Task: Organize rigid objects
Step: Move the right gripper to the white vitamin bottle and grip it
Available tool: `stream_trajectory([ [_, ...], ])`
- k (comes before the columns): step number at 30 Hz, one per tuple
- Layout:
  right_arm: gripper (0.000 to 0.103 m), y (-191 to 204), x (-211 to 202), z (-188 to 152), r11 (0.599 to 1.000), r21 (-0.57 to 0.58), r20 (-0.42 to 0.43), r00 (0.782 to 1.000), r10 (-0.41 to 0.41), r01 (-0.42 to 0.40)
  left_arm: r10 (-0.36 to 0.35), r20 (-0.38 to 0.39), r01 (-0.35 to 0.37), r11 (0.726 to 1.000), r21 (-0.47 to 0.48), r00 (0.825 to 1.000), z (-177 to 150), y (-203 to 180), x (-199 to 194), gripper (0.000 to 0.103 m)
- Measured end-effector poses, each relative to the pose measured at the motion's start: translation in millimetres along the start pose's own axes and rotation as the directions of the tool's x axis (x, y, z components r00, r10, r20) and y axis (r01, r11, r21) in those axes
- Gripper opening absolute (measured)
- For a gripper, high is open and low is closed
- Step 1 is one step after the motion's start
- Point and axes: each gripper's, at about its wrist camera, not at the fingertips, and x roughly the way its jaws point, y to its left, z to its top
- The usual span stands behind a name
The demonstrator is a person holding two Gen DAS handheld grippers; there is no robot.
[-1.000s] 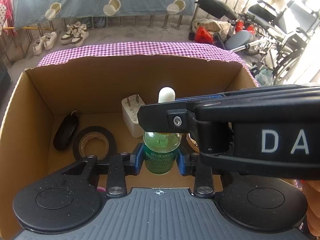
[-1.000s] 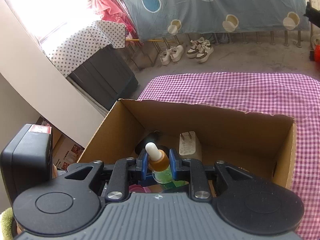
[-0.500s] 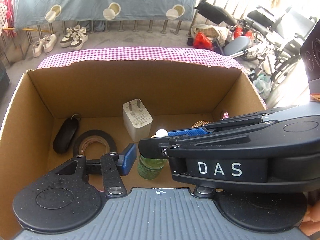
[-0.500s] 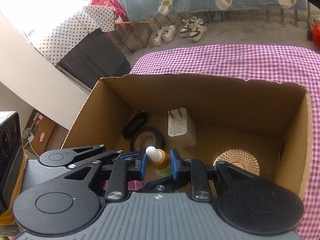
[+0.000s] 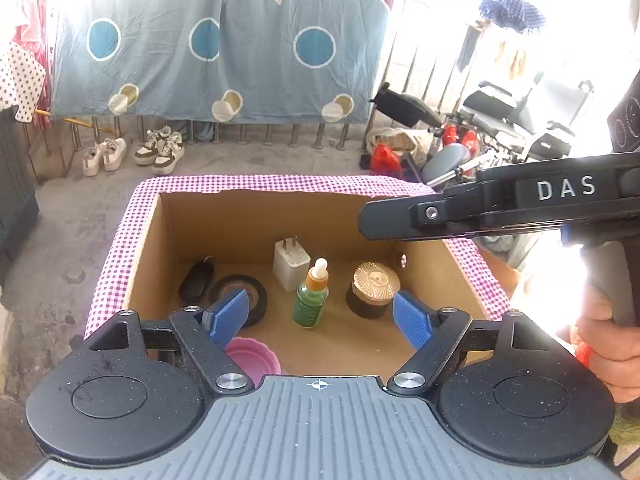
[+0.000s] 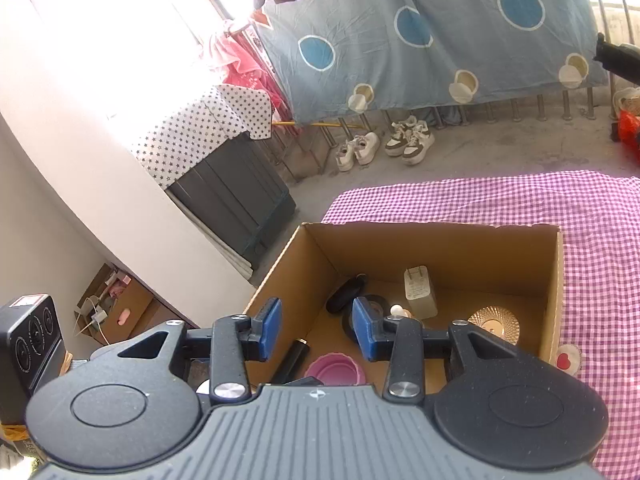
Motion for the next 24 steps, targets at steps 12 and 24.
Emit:
stream_trajectory([
  [12,0.056,56,-24,-86,0.967,0.116,0.015,0.974,0.228,-0.228,0.159,-0.007,-0.159,0.981,-0.112,0.987,-67,65,-45,0.092],
  [24,0.048,68,90,-107,0.979,0.198,-0.112,0.991,0.078,-0.055,0.209,-0.057,-0.212,0.975,-0.058,0.976,-95,82,9,0.073],
])
